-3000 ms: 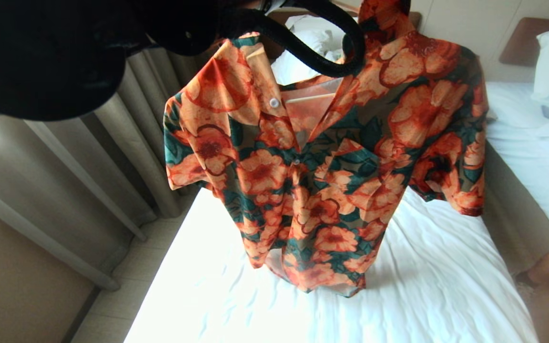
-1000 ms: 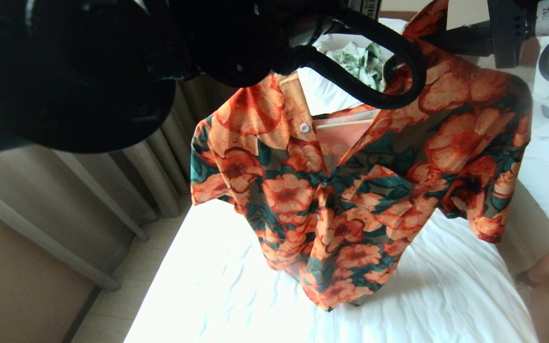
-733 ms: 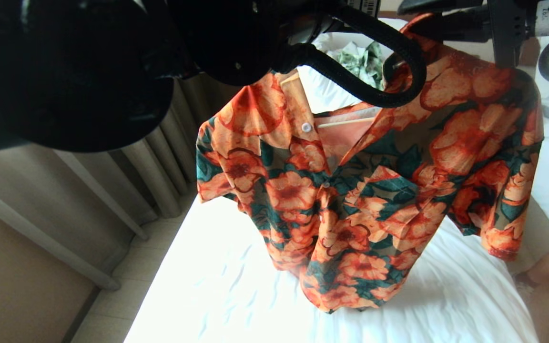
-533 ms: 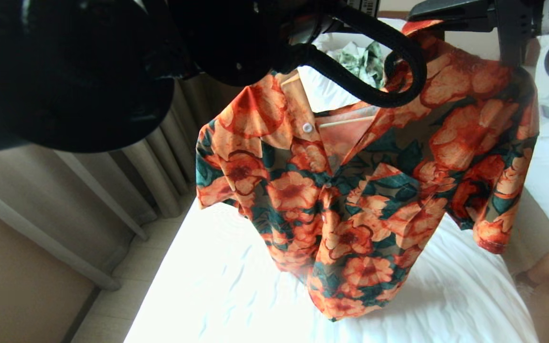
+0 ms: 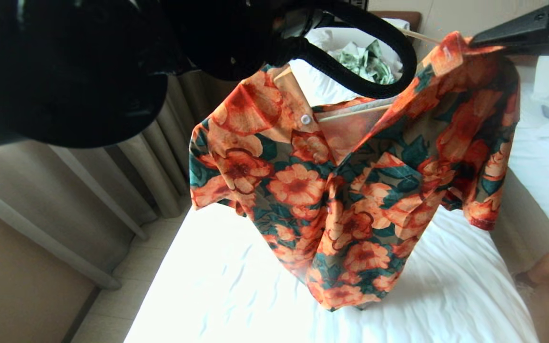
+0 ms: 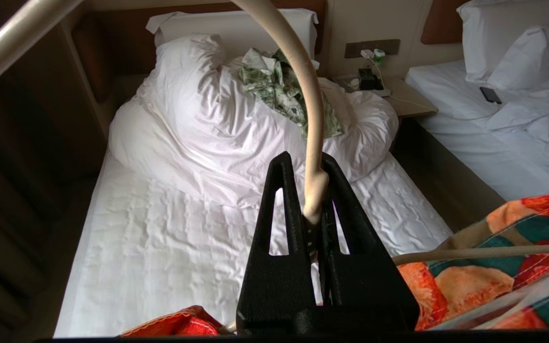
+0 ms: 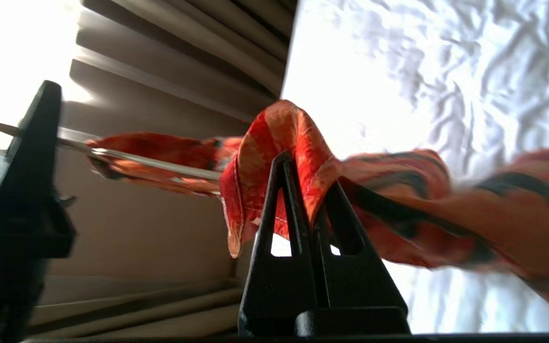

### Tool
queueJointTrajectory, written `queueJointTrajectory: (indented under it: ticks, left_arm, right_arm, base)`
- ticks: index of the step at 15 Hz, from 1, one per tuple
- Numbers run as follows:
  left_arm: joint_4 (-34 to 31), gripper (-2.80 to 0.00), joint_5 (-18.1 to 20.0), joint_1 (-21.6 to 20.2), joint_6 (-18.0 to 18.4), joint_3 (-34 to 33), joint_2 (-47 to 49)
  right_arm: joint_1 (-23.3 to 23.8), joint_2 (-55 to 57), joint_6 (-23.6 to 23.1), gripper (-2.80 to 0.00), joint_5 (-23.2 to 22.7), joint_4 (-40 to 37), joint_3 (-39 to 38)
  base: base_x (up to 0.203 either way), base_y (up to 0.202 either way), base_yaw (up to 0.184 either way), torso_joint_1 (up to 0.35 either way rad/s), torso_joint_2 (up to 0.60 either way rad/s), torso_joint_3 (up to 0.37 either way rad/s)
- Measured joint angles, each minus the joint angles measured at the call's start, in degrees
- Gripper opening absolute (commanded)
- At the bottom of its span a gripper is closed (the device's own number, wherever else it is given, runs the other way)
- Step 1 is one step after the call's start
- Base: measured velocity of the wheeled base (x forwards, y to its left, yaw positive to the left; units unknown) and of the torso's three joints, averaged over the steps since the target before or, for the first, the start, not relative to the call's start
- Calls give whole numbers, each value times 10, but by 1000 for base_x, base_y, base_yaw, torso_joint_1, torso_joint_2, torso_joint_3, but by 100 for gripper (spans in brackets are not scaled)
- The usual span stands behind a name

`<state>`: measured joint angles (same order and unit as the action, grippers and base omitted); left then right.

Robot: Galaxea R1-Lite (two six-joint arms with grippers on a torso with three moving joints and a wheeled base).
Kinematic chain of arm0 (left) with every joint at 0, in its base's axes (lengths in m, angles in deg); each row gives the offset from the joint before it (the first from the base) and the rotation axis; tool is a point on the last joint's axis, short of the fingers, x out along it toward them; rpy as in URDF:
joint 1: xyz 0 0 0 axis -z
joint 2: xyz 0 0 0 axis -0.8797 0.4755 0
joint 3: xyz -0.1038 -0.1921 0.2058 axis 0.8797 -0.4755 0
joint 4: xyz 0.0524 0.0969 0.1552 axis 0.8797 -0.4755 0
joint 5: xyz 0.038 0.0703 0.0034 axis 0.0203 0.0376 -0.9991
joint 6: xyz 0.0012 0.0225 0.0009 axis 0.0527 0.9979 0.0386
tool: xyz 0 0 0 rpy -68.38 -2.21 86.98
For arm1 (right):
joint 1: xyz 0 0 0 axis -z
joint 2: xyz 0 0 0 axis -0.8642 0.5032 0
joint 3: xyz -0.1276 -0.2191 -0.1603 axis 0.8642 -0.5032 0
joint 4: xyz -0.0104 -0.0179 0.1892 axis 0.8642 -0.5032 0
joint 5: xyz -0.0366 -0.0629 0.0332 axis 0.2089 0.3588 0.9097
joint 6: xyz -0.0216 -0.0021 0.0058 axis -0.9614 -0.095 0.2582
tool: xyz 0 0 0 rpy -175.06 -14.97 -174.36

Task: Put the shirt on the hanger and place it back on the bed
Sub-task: Take the clothes hanger out of the clothes

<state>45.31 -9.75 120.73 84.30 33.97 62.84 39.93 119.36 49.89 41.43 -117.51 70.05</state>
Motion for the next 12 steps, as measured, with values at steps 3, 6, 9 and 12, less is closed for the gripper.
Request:
queueJointTrajectory:
  ticks: [3,6,9,12]
  left_arm:
    - [1,-280,-3,0,0,-11,0]
    - [2,-280,-4,-1,-2,-36,-1]
    - [2,-280,-3,-5,-5,-43,-1]
    - [1,-280,-3,-12,-20,-46,-6]
  right_arm:
    - [57,-18,-28,-280,-4,-14,-8]
    - [92,-39,-58,-280,-5,-14,-23]
    - [110,-53,-76,-280,-5,-12,-41]
    - [146,-57,-99,-280,-5,-11,-55]
  base:
    - [0,0,0,0,0,0]
    - [0,0,0,0,0,0]
    - [0,0,0,0,0,0]
    - [0,0,0,0,0,0]
